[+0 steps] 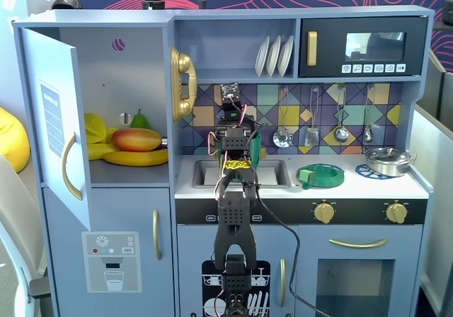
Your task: Pick up the green pineapple from the left cabinet and place it in the green recipient
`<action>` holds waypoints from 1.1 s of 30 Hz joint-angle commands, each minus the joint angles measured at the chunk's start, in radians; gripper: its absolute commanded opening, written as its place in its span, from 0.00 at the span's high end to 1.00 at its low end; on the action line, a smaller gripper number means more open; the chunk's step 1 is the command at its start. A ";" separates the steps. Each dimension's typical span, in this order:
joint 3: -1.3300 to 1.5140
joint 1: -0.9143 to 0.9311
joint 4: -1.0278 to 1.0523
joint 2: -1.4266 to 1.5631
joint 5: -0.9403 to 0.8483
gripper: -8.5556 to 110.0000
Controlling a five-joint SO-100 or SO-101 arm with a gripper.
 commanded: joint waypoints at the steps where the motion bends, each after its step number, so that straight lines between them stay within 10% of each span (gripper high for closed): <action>1: -0.086 0.015 -0.066 -0.040 0.002 0.92; 11: -0.060 0.008 -0.069 -0.049 0.081 0.50; 19: -0.008 0.000 -0.054 0.029 0.078 0.52; 33: 0.868 -0.015 0.218 0.862 0.127 0.56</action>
